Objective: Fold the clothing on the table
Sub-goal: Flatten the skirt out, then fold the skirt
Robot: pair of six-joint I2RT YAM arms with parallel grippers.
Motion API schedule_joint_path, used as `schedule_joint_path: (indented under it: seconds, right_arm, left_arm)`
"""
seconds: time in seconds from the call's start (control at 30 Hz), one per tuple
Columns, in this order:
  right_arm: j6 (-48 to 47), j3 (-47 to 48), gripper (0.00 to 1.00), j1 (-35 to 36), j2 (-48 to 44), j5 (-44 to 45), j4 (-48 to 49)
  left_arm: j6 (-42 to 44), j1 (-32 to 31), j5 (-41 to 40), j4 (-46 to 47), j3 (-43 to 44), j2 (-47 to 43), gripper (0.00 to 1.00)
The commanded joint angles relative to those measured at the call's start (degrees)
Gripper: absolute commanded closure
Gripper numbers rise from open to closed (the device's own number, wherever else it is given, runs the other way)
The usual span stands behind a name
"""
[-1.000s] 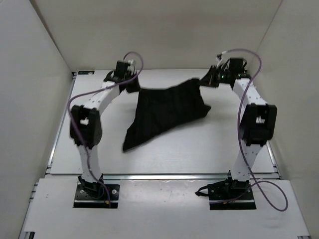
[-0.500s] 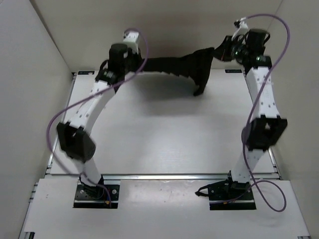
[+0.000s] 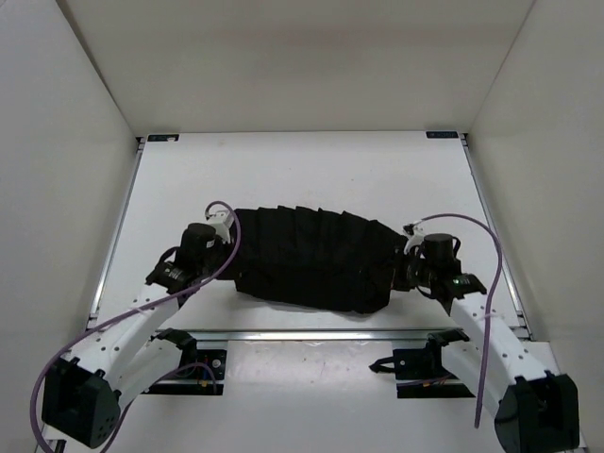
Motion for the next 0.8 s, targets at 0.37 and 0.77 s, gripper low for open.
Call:
schedule_joint_path:
  seconds: [0.37,0.77]
  right_arm:
    - [1.74,8.2,1.0,-7.05,13.2,-3.33,15.7]
    - [-6.71,35.82,1.0,-10.39,43.81,-5.62,16.66]
  left_arm:
    - [-1.95,4.66,0.68,9.77,15.24,23.37,1.0]
    - [1.23,5.45,-1.08,8.28,50.56,55.8,1.0]
